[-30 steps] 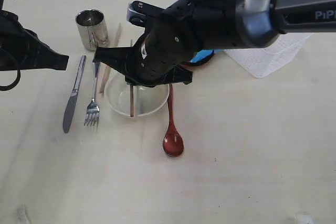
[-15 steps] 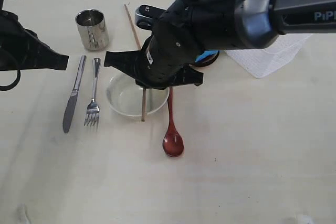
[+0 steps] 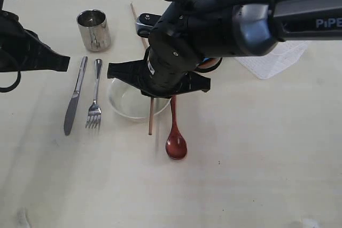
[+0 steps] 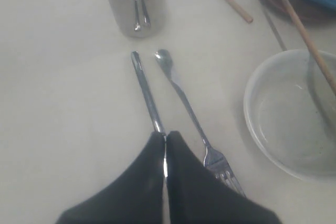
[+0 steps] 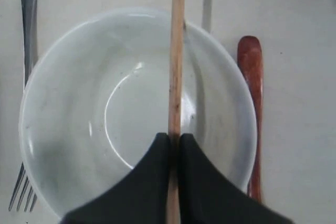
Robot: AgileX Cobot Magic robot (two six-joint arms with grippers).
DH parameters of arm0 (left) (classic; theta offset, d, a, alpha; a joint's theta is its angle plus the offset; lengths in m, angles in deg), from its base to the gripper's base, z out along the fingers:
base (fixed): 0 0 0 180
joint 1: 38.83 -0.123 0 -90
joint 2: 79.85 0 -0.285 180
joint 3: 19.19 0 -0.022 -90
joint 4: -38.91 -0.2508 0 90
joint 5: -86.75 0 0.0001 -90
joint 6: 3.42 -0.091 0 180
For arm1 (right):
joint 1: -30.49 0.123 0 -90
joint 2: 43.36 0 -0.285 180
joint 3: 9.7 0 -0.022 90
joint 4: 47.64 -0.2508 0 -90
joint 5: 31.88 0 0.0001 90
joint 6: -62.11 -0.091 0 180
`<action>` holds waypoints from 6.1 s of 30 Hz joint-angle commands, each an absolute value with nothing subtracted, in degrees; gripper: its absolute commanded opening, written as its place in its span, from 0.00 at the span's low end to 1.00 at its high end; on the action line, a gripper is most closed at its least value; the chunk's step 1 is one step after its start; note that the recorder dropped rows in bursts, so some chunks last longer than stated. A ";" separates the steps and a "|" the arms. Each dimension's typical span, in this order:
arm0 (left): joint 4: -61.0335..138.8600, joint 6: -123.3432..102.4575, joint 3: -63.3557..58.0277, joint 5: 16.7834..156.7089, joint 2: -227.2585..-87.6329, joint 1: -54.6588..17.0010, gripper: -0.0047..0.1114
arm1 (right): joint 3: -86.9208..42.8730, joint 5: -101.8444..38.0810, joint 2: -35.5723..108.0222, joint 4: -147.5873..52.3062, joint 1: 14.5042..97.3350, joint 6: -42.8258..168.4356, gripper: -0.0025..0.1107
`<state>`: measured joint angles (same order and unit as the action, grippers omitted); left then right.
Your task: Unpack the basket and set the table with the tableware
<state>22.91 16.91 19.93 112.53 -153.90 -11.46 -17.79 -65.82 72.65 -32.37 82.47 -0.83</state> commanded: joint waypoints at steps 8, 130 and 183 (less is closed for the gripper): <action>22.69 16.89 20.23 112.35 -153.61 -11.62 0.04 | -17.65 -64.06 72.58 -31.74 82.51 -0.86 0.02; 22.69 16.89 20.23 112.35 -153.61 -11.62 0.04 | 73.58 -97.54 127.19 -47.64 65.48 58.65 0.42; 22.69 16.89 20.23 112.35 -153.61 -11.62 0.04 | 82.99 -101.84 123.89 -49.59 66.79 47.11 0.02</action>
